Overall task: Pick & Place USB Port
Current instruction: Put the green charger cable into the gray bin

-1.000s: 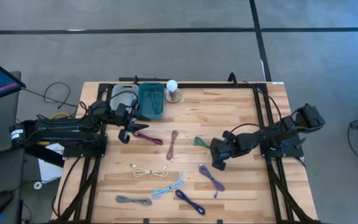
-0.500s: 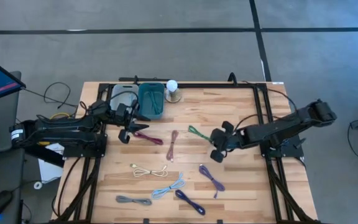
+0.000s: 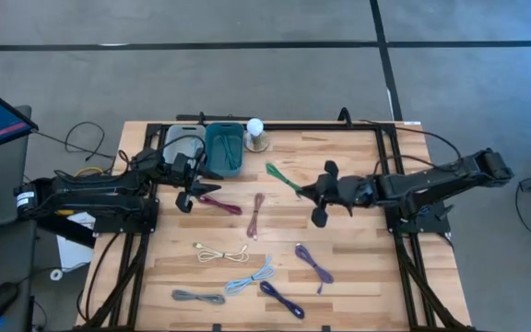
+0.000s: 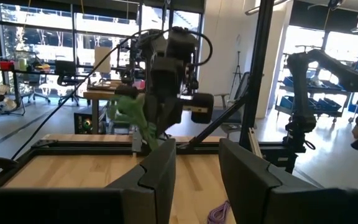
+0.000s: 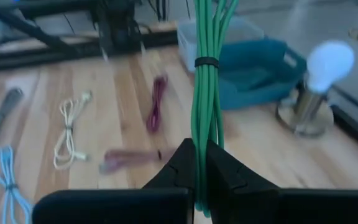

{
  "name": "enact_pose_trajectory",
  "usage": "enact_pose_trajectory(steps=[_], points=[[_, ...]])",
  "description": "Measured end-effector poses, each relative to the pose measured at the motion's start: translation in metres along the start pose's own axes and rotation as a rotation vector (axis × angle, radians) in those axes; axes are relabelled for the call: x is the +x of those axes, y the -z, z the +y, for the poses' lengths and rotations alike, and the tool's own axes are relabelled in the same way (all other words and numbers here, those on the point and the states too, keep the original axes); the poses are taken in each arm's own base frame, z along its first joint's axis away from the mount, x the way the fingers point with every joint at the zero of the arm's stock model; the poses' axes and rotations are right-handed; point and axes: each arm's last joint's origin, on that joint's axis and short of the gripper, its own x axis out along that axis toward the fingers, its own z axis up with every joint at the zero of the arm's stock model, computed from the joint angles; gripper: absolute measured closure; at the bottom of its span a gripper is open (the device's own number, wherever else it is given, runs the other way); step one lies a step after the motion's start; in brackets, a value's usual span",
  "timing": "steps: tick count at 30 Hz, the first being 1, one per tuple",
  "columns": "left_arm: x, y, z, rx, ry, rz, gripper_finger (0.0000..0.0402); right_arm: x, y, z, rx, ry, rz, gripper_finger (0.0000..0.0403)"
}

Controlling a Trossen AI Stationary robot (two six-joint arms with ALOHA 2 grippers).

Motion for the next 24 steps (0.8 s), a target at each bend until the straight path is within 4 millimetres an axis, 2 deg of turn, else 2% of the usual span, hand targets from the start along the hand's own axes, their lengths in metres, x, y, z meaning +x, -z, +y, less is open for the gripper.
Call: enact_pose_trajectory(steps=[6, 12, 24], points=[[0.000, 0.000, 0.000, 0.000, 0.000, 0.000, 0.0279, 0.010, -0.007, -0.001, -0.027, 0.000, -0.084, 0.0399], [0.000, -0.001, 0.000, 0.003, 0.000, -0.006, 0.0279, 0.033, -0.010, 0.002, -0.035, -0.077, -0.130, 0.0399], [0.000, -0.001, 0.000, 0.004, 0.000, -0.008, 0.0279, 0.079, -0.042, 0.021, -0.167, -0.099, -0.145, 0.0399]])
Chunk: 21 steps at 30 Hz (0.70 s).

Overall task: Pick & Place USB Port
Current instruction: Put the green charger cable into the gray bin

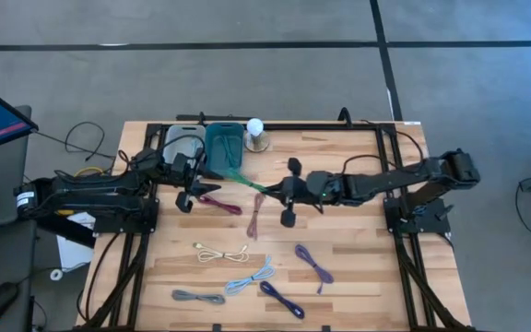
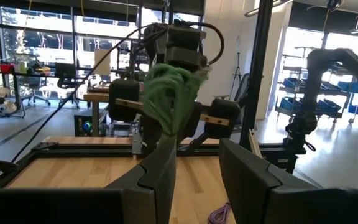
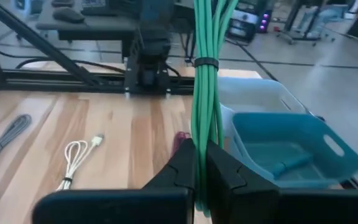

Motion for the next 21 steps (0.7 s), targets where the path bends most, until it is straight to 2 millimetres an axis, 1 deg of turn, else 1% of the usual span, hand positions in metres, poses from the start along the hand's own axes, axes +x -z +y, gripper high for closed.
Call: enact_pose_trajectory(steps=[2, 5, 13, 16, 21], points=[[0.000, 0.000, 0.000, 0.000, 0.000, 0.000, 0.0279, 0.008, -0.005, 0.000, -0.003, -0.020, -0.010, 0.0399], [0.000, 0.000, 0.000, 0.000, 0.000, 0.000, 0.0279, 0.019, -0.005, -0.001, -0.005, -0.025, 0.000, 0.0399], [0.000, 0.000, 0.000, 0.000, 0.000, 0.001, 0.0279, 0.046, 0.004, -0.002, 0.003, -0.084, 0.038, 0.0399], [0.000, 0.000, 0.000, -0.001, 0.000, 0.001, 0.0279, 0.054, 0.006, 0.000, 0.002, -0.094, 0.051, 0.0399], [0.000, 0.000, 0.000, -0.001, 0.000, 0.001, 0.0279, 0.061, 0.003, -0.002, 0.005, -0.091, 0.044, 0.0399]])
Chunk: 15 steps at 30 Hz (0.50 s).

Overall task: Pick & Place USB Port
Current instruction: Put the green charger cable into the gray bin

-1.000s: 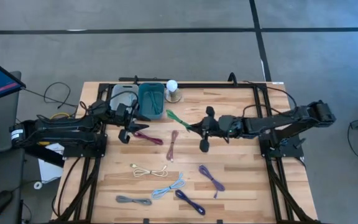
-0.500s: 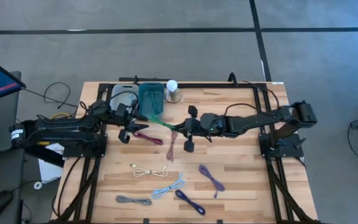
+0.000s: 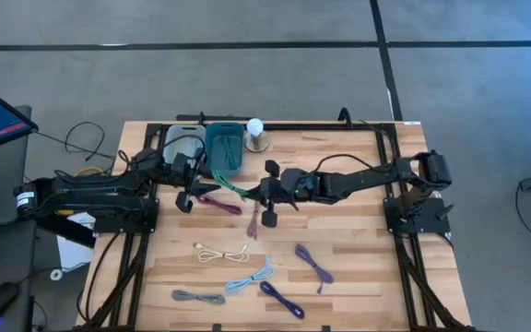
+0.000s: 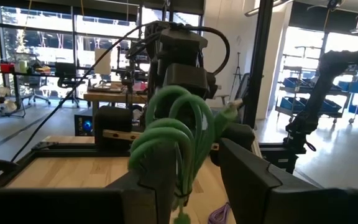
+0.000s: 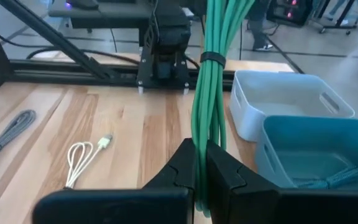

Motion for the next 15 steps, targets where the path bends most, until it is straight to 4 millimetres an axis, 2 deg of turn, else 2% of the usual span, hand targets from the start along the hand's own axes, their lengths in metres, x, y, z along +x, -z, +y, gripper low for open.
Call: enact_pose_trajectory(steps=[9, 15], points=[[0.000, 0.000, 0.000, 0.001, -0.001, -0.001, 0.0279, 0.001, -0.013, -0.007, 0.006, 0.016, -0.042, 0.0399], [0.000, 0.000, 0.000, 0.000, -0.001, 0.000, 0.0279, 0.001, -0.014, -0.009, 0.011, 0.016, -0.046, 0.0399]])
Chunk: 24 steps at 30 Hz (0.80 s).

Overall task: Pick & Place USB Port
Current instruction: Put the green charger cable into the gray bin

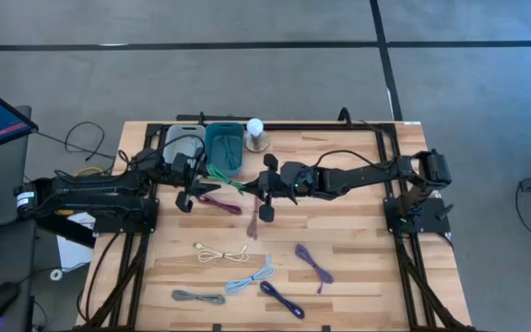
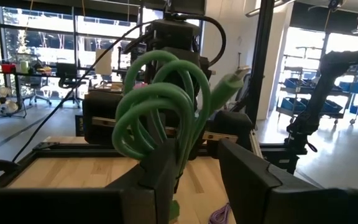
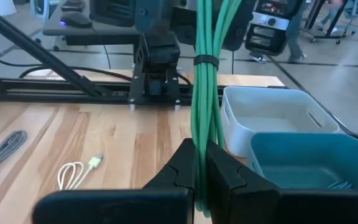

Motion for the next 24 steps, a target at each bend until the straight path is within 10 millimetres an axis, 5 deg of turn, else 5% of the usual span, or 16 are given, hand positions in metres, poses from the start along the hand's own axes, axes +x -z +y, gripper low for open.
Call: enact_pose_trajectory(steps=[13, 24], points=[[0.0000, 0.0000, -0.0001, 0.000, 0.001, 0.000, 0.0284, 0.0000, -0.0001, 0.0016, 0.004, -0.054, -0.003, 0.0399], [0.0000, -0.0001, 0.0009, 0.000, -0.032, -0.003, 0.0385, -0.0003, -0.0004, 0.0022, 0.004, -0.073, -0.005, 0.0400]])
